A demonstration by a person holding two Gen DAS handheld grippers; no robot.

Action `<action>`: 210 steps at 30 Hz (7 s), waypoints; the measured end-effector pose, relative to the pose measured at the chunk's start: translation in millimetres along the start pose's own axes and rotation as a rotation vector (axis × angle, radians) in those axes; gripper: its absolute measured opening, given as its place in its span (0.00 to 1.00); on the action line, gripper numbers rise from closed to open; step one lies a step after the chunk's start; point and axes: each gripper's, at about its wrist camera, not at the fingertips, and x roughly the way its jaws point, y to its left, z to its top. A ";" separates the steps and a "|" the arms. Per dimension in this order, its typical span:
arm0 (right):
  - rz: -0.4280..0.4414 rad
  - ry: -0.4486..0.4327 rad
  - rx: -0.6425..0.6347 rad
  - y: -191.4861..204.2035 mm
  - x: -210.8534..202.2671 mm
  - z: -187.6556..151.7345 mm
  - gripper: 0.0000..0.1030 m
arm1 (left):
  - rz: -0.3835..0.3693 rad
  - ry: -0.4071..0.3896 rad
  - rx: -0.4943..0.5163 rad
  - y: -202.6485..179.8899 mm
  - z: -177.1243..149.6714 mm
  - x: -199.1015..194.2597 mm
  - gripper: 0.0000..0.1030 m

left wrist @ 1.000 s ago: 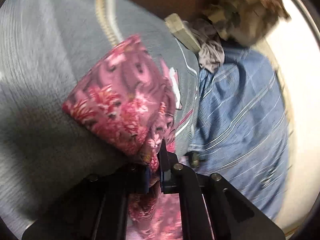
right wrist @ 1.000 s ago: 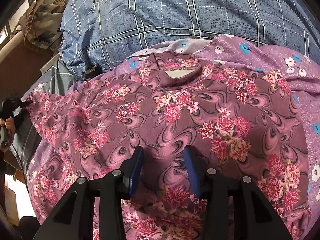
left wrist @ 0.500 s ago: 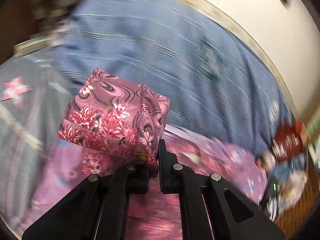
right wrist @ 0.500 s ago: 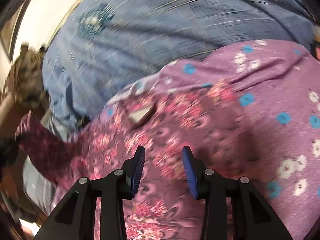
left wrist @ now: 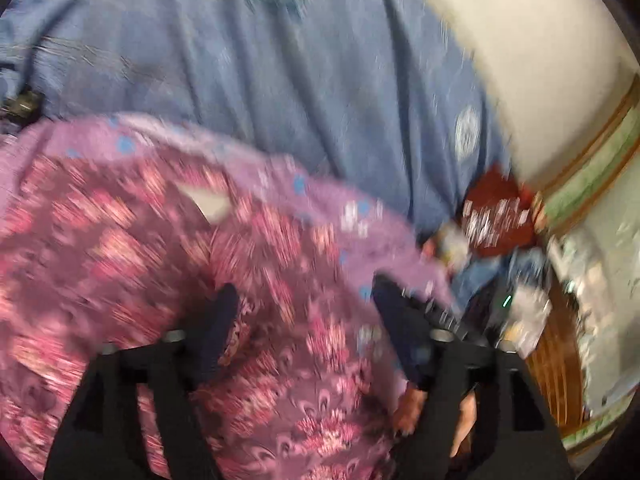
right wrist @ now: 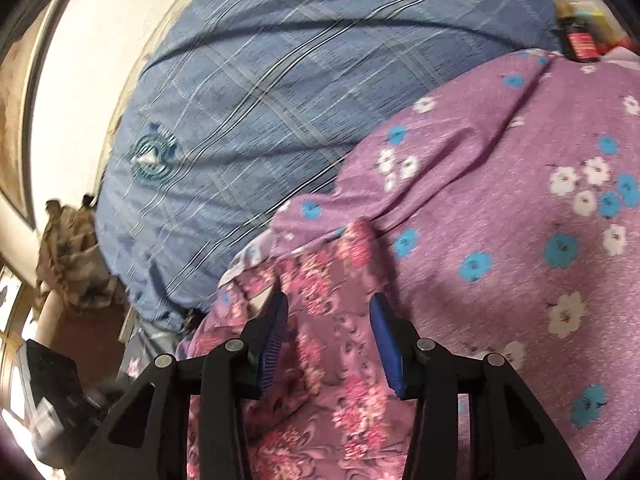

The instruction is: Fold small clothes

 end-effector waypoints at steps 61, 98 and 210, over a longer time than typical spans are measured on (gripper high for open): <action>-0.294 -0.061 0.092 -41.0 -42.4 -36.7 0.38 | 0.734 -0.082 0.053 128.3 -21.3 4.5 0.82; -0.152 0.216 -0.627 102.1 55.0 -124.5 0.36 | 0.801 -0.002 0.275 114.5 -40.7 27.3 0.85; -0.134 -0.011 -0.106 23.9 56.8 88.5 0.04 | 0.124 0.011 -0.245 209.6 98.0 15.2 0.03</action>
